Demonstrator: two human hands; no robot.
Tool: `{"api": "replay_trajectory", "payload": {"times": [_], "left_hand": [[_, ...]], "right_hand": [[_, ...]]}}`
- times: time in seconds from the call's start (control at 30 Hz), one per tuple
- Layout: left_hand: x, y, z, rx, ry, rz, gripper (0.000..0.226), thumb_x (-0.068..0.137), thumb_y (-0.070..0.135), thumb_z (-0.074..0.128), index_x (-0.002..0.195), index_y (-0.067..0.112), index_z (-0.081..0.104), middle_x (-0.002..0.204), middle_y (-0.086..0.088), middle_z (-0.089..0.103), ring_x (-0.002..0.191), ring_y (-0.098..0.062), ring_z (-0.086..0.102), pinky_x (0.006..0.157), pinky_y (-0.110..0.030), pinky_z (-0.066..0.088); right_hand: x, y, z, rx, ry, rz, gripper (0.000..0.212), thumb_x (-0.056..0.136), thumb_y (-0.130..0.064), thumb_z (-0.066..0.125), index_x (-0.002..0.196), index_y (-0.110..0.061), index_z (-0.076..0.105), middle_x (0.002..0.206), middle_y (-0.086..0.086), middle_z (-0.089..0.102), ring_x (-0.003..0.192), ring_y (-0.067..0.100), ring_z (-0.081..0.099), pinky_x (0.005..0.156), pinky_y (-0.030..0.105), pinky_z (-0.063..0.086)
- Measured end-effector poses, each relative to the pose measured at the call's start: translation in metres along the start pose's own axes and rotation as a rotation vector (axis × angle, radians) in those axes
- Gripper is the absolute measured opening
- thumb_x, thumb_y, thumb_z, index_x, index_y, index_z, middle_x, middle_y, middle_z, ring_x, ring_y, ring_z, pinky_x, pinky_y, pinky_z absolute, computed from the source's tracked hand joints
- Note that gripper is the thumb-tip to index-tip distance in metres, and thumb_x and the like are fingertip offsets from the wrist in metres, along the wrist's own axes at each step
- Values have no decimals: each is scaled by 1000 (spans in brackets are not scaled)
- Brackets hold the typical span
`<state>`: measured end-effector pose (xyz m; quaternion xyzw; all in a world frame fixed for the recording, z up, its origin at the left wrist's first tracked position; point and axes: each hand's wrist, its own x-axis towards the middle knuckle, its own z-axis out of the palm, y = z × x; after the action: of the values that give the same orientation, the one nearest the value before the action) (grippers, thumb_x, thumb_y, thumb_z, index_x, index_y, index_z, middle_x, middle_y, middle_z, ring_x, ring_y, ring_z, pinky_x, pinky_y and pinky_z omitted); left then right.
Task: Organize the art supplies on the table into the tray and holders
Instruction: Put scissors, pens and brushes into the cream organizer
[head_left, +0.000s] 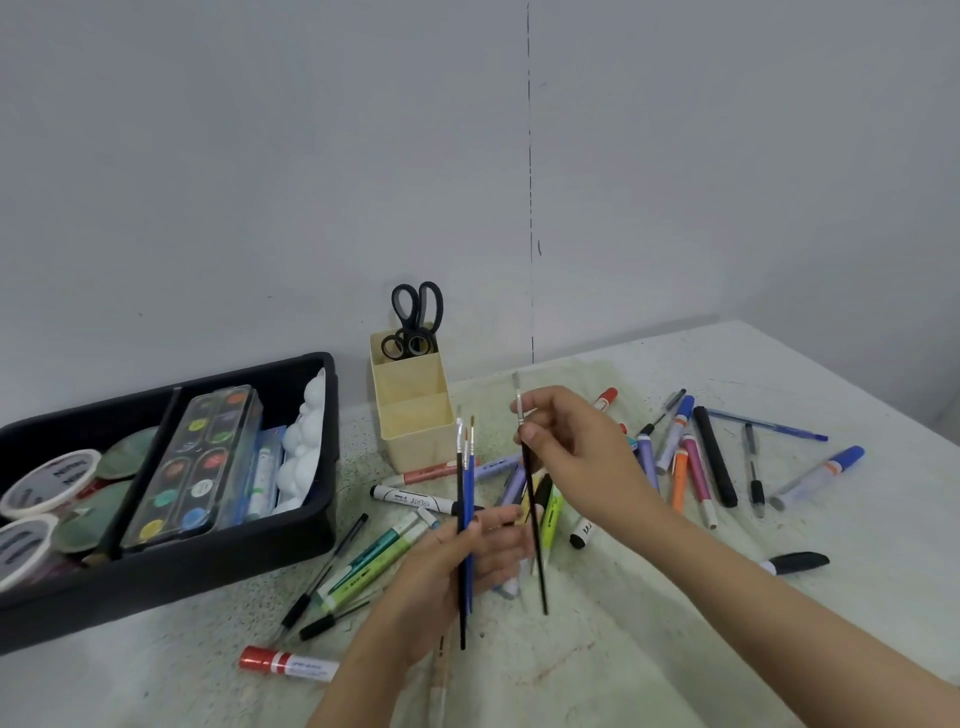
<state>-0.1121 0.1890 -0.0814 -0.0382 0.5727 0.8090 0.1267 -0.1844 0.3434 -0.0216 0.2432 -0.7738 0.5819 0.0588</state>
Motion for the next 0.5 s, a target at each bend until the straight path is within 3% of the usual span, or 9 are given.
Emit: {"api": "replay_trajectory", "payload": {"times": [0.07, 0.17, 0.23, 0.3, 0.4, 0.5], "left_hand": [[-2, 1, 3, -21, -58, -13, 36, 88, 25, 46, 110, 6, 66, 108, -20, 68, 89, -29, 68, 79, -35, 55], [-3, 0, 2, -30, -118, -15, 37, 88, 24, 51, 110, 0, 66, 93, -19, 68, 63, -23, 61, 58, -30, 49], [-4, -2, 0, -30, -139, -20, 40, 86, 25, 47, 110, -2, 65, 82, -15, 65, 52, -19, 53, 50, -27, 42], [-5, -4, -2, -48, -160, -32, 36, 86, 25, 48, 105, 2, 69, 76, -11, 64, 47, -15, 49, 46, -24, 38], [-7, -4, -6, -58, -200, -52, 33, 87, 24, 50, 106, 3, 69, 73, -9, 61, 46, -13, 45, 43, -21, 36], [-7, -3, -9, -75, -234, -71, 36, 88, 23, 51, 111, 1, 65, 74, -9, 60, 47, -13, 46, 41, -19, 37]], "right_hand": [[4, 2, 2, 10, -32, 53, 24, 88, -8, 60, 87, -31, 55, 70, -8, 64, 71, 19, 63, 72, 38, 53], [5, 5, 4, -39, -118, 103, 20, 85, -12, 66, 82, -28, 54, 64, -15, 66, 66, -1, 59, 70, 21, 44], [6, 7, 5, -61, -140, 130, 17, 83, -13, 69, 82, -25, 57, 67, -13, 65, 67, -2, 58, 71, 20, 45], [6, 8, 5, -52, -140, 160, 20, 80, -14, 71, 91, -26, 59, 78, -8, 67, 72, 6, 62, 74, 26, 50], [6, 6, 5, 71, -116, 186, 45, 83, -11, 69, 120, -31, 54, 80, -4, 69, 70, 16, 68, 72, 28, 55], [9, 3, 5, 157, -125, 157, 43, 86, -4, 64, 122, -26, 58, 75, -5, 71, 64, 17, 69, 66, 28, 57]]}}
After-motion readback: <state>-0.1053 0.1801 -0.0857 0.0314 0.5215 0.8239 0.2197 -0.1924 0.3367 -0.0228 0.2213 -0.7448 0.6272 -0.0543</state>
